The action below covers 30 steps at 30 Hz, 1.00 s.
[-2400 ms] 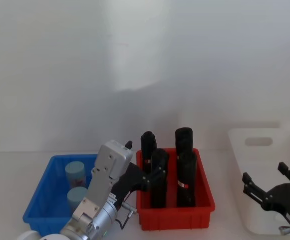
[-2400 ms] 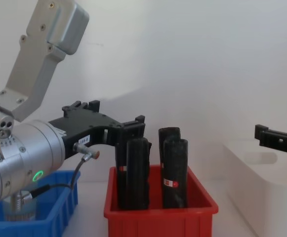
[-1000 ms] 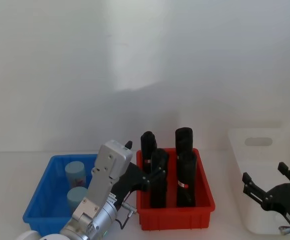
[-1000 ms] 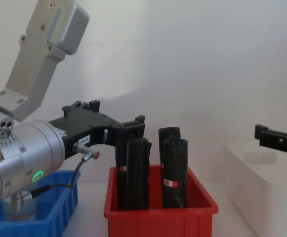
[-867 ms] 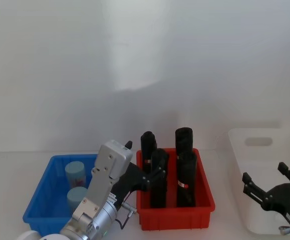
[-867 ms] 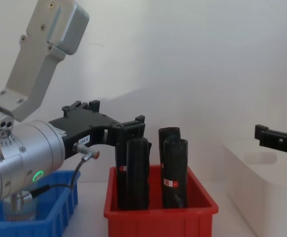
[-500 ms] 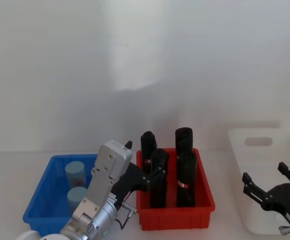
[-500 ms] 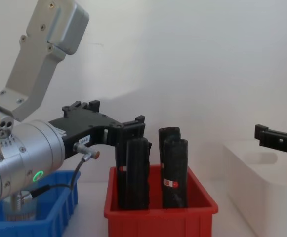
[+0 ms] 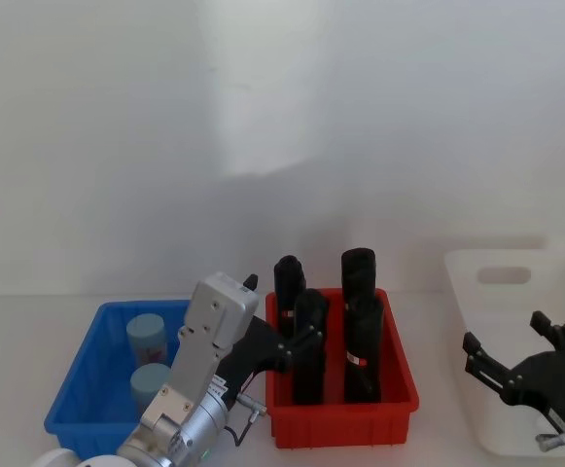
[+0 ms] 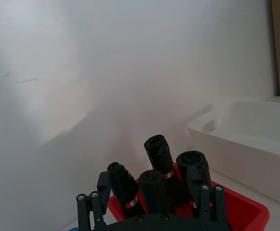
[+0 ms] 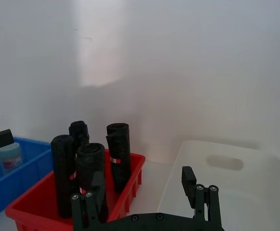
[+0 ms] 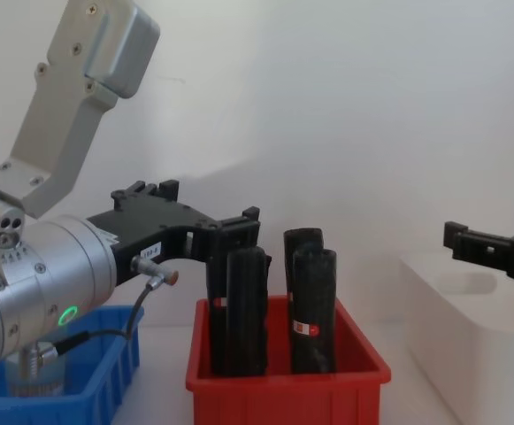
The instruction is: Pick the cotton swabs from the blue box and place them into the white box.
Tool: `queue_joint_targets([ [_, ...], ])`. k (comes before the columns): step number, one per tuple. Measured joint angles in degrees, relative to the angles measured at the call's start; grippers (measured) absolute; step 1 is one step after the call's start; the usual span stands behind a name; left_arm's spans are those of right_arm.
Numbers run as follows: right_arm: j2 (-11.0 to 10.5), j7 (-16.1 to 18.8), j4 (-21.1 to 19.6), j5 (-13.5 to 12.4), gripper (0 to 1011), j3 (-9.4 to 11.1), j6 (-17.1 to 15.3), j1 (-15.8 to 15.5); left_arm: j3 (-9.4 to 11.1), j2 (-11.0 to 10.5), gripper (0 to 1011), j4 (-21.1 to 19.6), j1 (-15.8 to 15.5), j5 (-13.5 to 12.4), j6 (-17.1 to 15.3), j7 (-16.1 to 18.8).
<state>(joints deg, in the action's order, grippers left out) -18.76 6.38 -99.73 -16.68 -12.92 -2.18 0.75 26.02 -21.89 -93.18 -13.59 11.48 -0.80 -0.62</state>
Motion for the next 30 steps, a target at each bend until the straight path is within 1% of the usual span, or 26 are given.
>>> queue_joint_targets([
  [3,0.43,1.24,1.01,-0.09,1002,-0.11,-0.14,0.94,0.00,0.00,1003,0.00,0.00,0.00,0.00,0.00],
  [6,1.09,3.25,2.54,-0.18,1002,-0.36,-0.37,2.33,0.00,0.00,1003,0.00,0.00,0.00,0.00,0.00],
  [9,2.20,6.02,4.98,-0.18,1002,-0.79,-0.94,4.52,0.00,0.00,1003,0.00,0.00,0.00,0.00,0.00],
  [12,2.86,7.71,6.50,-0.13,1001,-1.05,-1.48,5.85,0.00,0.00,1003,0.00,0.00,0.00,0.00,0.00],
  [14,3.69,9.61,8.40,0.16,1001,-1.40,-2.34,7.54,0.00,0.00,1003,0.00,0.00,0.00,0.00,0.00],
  [15,4.31,10.75,9.85,0.55,1002,-1.66,-3.09,8.84,0.00,0.00,1003,0.00,0.00,0.00,0.00,0.00],
  [17,4.81,12.07,11.05,0.98,1002,-1.89,-3.83,9.91,0.00,0.00,1003,0.00,0.00,0.00,0.00,0.00],
  [18,5.43,13.13,12.61,1.50,1002,-2.16,-4.61,11.31,0.00,0.00,1003,0.00,0.00,0.00,0.00,0.00],
  [21,6.29,14.55,14.79,2.37,1002,-2.51,-5.68,13.24,0.00,0.00,1003,0.00,0.00,0.00,0.00,0.00],
  [22,6.96,15.48,16.38,3.06,1002,-2.74,-6.39,14.70,0.00,0.00,1003,0.00,0.00,0.00,0.00,0.00],
  [26,8.16,17.00,19.91,4.27,1002,-3.20,-7.29,17.35,0.00,0.00,1003,0.00,0.00,0.00,0.00,0.00],
  [27,9.15,17.81,22.73,5.00,1002,-3.53,-7.70,19.45,0.00,0.00,1003,0.00,0.00,0.00,0.00,0.00],
  [28,9.15,17.81,22.73,5.00,1002,-3.53,-7.70,19.45,0.00,0.00,1003,0.00,0.00,0.00,0.00,0.00],
  [29,9.77,18.23,24.51,5.40,1001,-3.74,-7.86,20.69,0.00,0.00,1003,0.00,0.00,0.00,0.00,0.00],
  [30,10.07,18.48,25.38,5.64,1002,-3.85,-7.93,21.30,0.00,0.00,1003,0.00,0.00,0.00,0.00,0.00],
])
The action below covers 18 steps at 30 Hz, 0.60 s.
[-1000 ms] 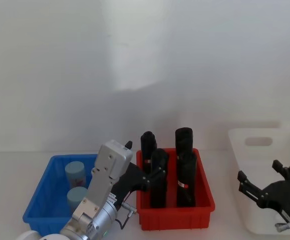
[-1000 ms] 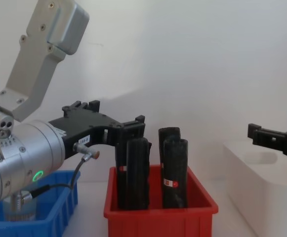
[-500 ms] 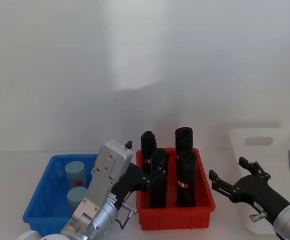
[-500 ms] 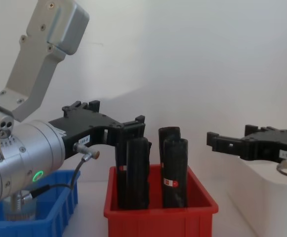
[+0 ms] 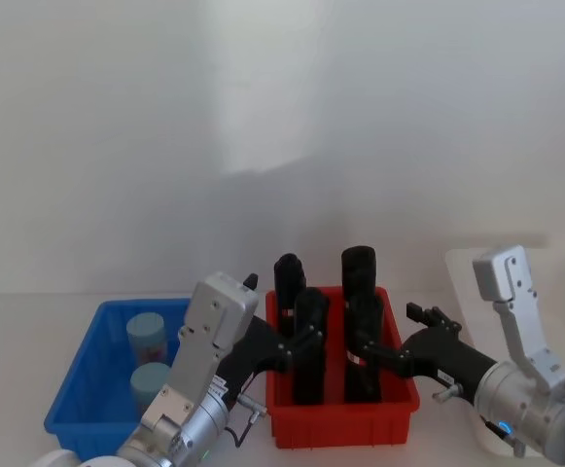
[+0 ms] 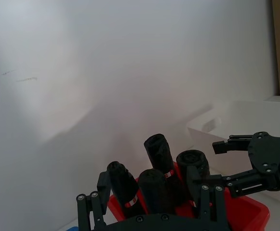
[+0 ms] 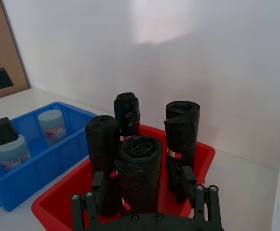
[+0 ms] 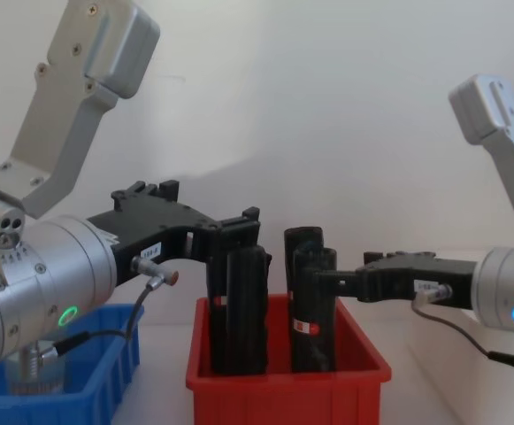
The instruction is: Pick the cotton swabs from the blue box and place them into the white box.
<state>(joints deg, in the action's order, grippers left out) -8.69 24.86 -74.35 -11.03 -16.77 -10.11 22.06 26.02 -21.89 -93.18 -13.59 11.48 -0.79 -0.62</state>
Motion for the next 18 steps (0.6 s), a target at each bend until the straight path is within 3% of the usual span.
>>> queue_joint_targets([
  [7,2.88,1.35,8.69,1.41,1002,-1.00,0.01,5.83,0.00,0.00,1003,0.00,0.00,0.00,0.00,0.00],
  [18,5.57,3.51,17.35,2.13,1002,-1.96,0.14,11.32,0.00,0.00,1003,0.00,0.00,0.00,0.00,0.00],
])
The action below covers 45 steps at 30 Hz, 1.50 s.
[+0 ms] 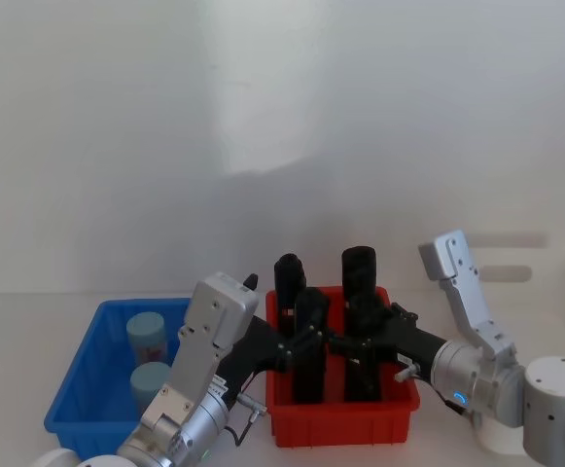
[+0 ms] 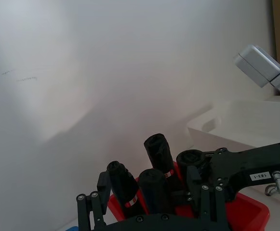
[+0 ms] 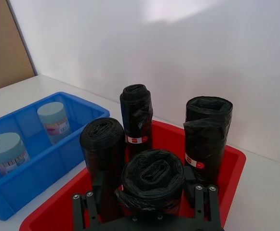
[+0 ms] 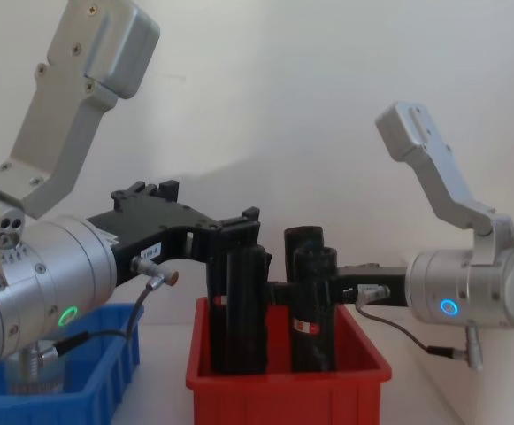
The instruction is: Pick the cotton swabs from the blue box and place them into the white box.
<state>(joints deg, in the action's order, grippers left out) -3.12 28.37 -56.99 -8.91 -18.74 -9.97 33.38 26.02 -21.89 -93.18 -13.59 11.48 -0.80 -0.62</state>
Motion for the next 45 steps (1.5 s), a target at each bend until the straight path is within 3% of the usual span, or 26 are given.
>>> queue_joint_targets([
  [7,0.83,0.63,2.82,0.20,882,-0.32,0.19,1.70,0.00,0.00,1003,0.00,0.00,0.00,0.00,0.00],
  [9,1.10,0.84,3.70,0.27,793,-0.40,0.25,2.26,0.00,0.00,1003,0.00,0.00,0.00,0.00,0.00],
  [20,1.71,1.32,5.69,0.38,508,-0.63,0.38,3.50,0.00,0.00,1003,0.00,0.00,0.00,0.00,0.00],
  [35,1.65,1.45,5.10,0.45,413,-0.71,0.98,3.47,0.00,0.00,1003,0.00,0.00,0.00,0.00,0.00],
  [45,0.12,0.35,-2.75,0.03,363,-0.19,2.45,0.79,0.00,0.00,1003,0.00,0.00,0.00,0.00,0.00],
])
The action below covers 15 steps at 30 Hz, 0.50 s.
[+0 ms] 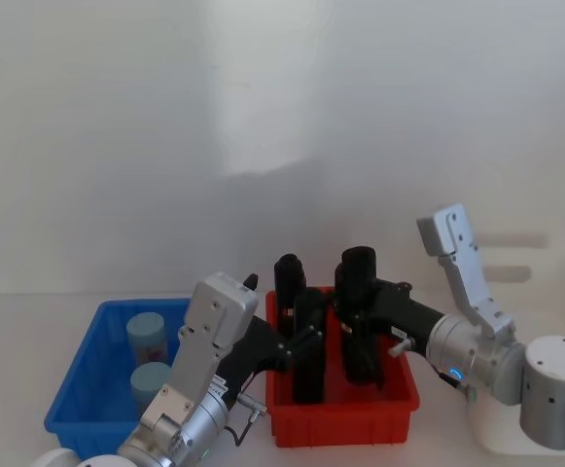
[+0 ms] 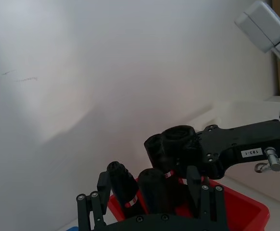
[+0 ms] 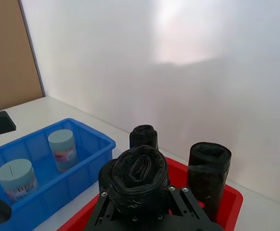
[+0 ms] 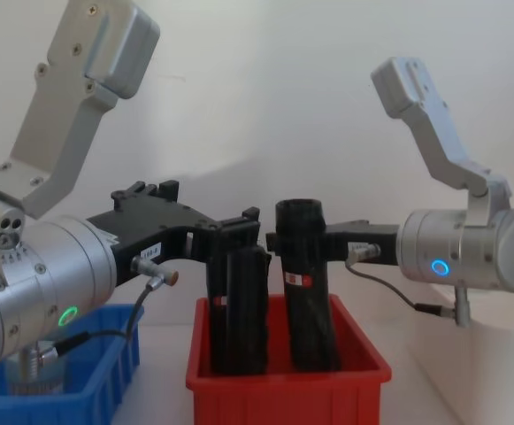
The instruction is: Pick the cotton swabs from the blue box and place them into the white box.
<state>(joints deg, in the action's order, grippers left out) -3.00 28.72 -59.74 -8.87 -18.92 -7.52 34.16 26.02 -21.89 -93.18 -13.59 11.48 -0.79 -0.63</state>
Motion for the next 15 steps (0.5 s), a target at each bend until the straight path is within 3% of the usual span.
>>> queue_joint_targets([
  [7,-1.46,-1.74,-6.62,-0.11,356,0.57,0.40,-2.30,0.00,0.00,1003,0.00,0.00,0.00,0.00,0.00],
  [12,-3.34,-4.85,-13.62,-0.10,357,1.50,0.43,-5.09,0.00,0.00,1003,0.00,0.00,0.00,0.00,0.00],
  [15,-4.01,-6.27,-15.73,-0.09,356,1.87,0.35,-6.02,0.00,0.00,1003,0.00,0.00,0.00,0.00,0.00],
])
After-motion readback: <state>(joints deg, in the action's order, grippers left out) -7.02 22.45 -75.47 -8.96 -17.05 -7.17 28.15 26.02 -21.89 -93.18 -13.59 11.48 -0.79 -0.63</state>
